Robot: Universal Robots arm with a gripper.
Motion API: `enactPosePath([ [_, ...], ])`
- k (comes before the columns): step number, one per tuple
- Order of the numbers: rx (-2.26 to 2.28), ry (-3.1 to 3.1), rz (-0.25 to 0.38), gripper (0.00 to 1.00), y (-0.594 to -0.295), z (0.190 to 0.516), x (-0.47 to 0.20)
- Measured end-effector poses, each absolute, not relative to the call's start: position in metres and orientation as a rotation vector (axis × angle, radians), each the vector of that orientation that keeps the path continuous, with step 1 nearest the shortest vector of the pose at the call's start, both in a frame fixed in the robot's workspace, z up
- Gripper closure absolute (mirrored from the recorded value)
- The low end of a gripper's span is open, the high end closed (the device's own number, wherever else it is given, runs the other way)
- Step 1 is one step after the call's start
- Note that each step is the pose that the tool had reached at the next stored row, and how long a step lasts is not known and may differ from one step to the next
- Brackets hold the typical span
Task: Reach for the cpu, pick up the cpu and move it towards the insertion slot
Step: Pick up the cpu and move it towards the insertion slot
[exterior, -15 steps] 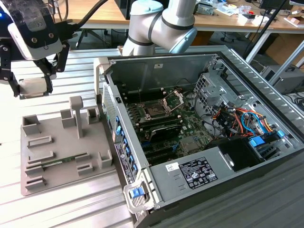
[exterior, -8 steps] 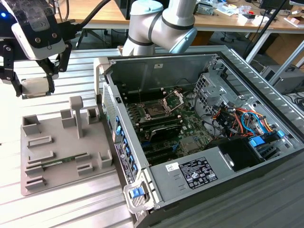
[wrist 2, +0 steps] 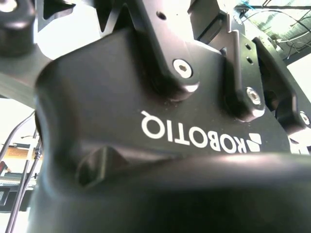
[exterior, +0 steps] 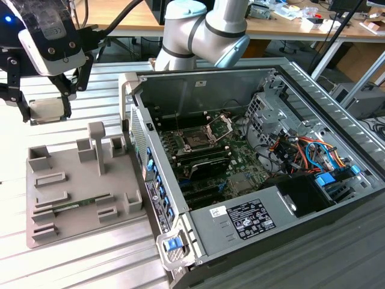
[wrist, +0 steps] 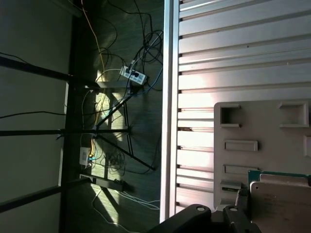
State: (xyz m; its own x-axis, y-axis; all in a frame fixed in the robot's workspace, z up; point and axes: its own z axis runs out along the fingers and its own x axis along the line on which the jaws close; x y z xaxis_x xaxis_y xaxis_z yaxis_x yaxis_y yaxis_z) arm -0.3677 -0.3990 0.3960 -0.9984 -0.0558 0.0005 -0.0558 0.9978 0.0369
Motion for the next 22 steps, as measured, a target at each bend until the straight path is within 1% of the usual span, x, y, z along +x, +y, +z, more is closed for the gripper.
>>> enactPosePath([
  [22, 0.087, -3.138, -0.058, 0.45, -0.3989, 0.396, -0.3591],
])
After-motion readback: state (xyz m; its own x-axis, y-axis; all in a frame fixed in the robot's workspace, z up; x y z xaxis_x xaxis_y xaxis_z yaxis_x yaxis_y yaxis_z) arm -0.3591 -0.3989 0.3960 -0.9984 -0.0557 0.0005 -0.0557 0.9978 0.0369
